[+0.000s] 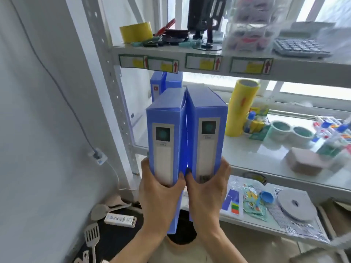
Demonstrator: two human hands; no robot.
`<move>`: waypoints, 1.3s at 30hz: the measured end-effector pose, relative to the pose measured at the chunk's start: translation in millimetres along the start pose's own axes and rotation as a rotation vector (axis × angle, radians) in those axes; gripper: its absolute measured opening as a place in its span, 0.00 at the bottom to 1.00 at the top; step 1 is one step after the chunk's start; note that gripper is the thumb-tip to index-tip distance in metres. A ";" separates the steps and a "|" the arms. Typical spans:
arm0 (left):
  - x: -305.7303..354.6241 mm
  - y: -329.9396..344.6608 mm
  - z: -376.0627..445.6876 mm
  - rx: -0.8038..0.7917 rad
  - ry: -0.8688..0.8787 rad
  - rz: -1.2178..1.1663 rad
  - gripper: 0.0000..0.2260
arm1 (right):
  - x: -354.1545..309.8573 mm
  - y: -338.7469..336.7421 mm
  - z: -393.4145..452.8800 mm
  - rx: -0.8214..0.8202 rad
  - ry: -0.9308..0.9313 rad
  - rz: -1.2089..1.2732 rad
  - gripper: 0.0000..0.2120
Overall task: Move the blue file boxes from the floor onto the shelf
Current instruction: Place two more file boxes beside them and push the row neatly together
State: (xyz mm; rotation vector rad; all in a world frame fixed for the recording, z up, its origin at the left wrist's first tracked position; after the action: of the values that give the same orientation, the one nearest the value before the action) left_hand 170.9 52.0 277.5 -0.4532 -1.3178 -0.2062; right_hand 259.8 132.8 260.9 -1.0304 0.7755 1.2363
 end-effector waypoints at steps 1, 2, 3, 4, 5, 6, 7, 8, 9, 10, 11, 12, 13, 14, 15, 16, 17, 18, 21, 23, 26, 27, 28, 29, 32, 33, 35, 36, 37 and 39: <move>2.9 8.9 0.7 -0.014 0.007 0.014 0.33 | 3.3 -5.5 5.7 0.028 0.001 0.001 0.35; 5.5 17.6 2.3 -0.029 0.013 0.029 0.32 | 7.2 -9.1 11.8 0.054 -0.001 -0.007 0.35; 7.1 26.9 4.6 -0.046 0.011 0.035 0.31 | 10.7 -11.3 18.2 0.078 -0.004 -0.015 0.35; 7.6 36.5 7.9 -0.064 0.005 0.033 0.31 | 14.7 -12.3 24.8 0.098 -0.009 -0.021 0.36; 7.2 45.9 11.8 -0.076 0.002 0.029 0.30 | 18.6 -11.9 31.6 0.110 -0.014 -0.026 0.35; 6.3 55.0 16.3 -0.083 0.002 0.027 0.31 | 21.8 -10.7 38.8 0.117 -0.013 -0.028 0.35; 5.3 63.6 21.6 -0.087 0.006 0.023 0.31 | 25.2 -8.8 46.7 0.124 -0.009 -0.024 0.34; 3.5 72.0 27.7 -0.088 0.012 0.014 0.31 | 28.9 -6.3 54.8 0.132 -0.006 -0.015 0.34; 2.5 80.2 34.1 -0.088 0.018 -0.003 0.31 | 32.6 -3.1 63.3 0.142 -0.004 -0.004 0.33; 2.3 88.1 41.3 -0.087 0.026 -0.019 0.31 | 35.9 0.4 72.2 0.151 -0.004 0.004 0.33; 2.5 96.2 49.5 -0.086 0.034 -0.031 0.31 | 39.6 5.0 81.5 0.157 -0.006 0.010 0.33; 3.1 104.4 58.6 -0.086 0.043 -0.042 0.31 | 43.3 10.3 91.2 0.159 -0.006 0.015 0.33; 3.3 112.6 68.8 -0.084 0.050 -0.052 0.32 | 47.6 16.3 101.2 0.159 -0.004 0.025 0.33; 2.6 121.1 79.7 -0.079 0.053 -0.059 0.32 | 51.8 22.7 111.2 0.158 -0.002 0.037 0.33; 1.2 129.6 90.9 -0.074 0.052 -0.065 0.33 | 56.3 29.3 121.2 0.158 0.003 0.048 0.34; -0.5 138.0 101.8 -0.070 0.047 -0.069 0.33 | 60.8 35.8 131.1 0.157 0.009 0.056 0.34; -2.7 146.3 112.3 -0.067 0.046 -0.068 0.34 | 65.8 42.1 140.5 0.156 0.013 0.061 0.34; -3.8 154.2 121.3 -0.065 0.050 -0.064 0.33 | 70.5 48.2 149.2 0.156 0.013 0.066 0.34; -5.5 176.4 142.6 -0.077 0.061 -0.072 0.32 | 81.5 65.4 171.6 0.144 0.019 0.111 0.34; -7.3 188.5 153.9 -0.082 0.065 -0.082 0.32 | 88.3 75.9 183.1 0.129 0.023 0.141 0.33; -12.5 201.9 169.4 -0.072 0.072 -0.088 0.31 | 99.6 88.4 196.6 0.103 0.023 0.160 0.33; -14.7 205.2 173.9 -0.068 0.069 -0.098 0.30 | 103.2 91.8 200.5 0.093 0.023 0.158 0.34; -16.2 207.9 177.9 -0.064 0.069 -0.110 0.30 | 106.3 94.7 203.8 0.085 0.017 0.156 0.34; -18.2 210.3 182.0 -0.060 0.073 -0.117 0.31 | 110.0 97.5 206.5 0.077 0.008 0.152 0.35; -25.6 214.5 190.9 -0.079 0.072 -0.116 0.32 | 119.6 102.5 209.4 0.046 -0.012 0.127 0.37; -29.7 215.6 192.9 -0.103 0.063 -0.113 0.32 | 122.4 103.1 209.4 0.033 -0.017 0.115 0.37; -37.0 216.6 193.7 -0.164 0.046 -0.109 0.31 | 126.5 101.8 209.0 0.011 -0.039 0.096 0.39; -40.3 216.1 192.5 -0.189 0.039 -0.100 0.30 | 128.0 100.2 209.1 -0.003 -0.056 0.086 0.39; -42.4 214.7 189.4 -0.208 0.036 -0.089 0.30 | 130.1 98.4 209.1 -0.022 -0.073 0.073 0.40; -49.3 211.4 179.4 -0.246 0.020 -0.031 0.31 | 138.4 93.6 207.6 -0.070 -0.087 0.048 0.42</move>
State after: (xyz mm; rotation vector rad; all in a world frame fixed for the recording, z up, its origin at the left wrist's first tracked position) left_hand 84.0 313.5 219.3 -0.6369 -1.2856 -0.4010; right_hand 181.7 378.3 192.7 -1.0123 0.6971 1.3489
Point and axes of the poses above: each hand's wrist, its own z-axis towards the middle knuckle, its own y-axis out of the palm, x = y × z, the point moved 3 cm from there along z, towards the middle knuckle, and after that the axes turned 5 degrees about -y, right-handed, at the moved point
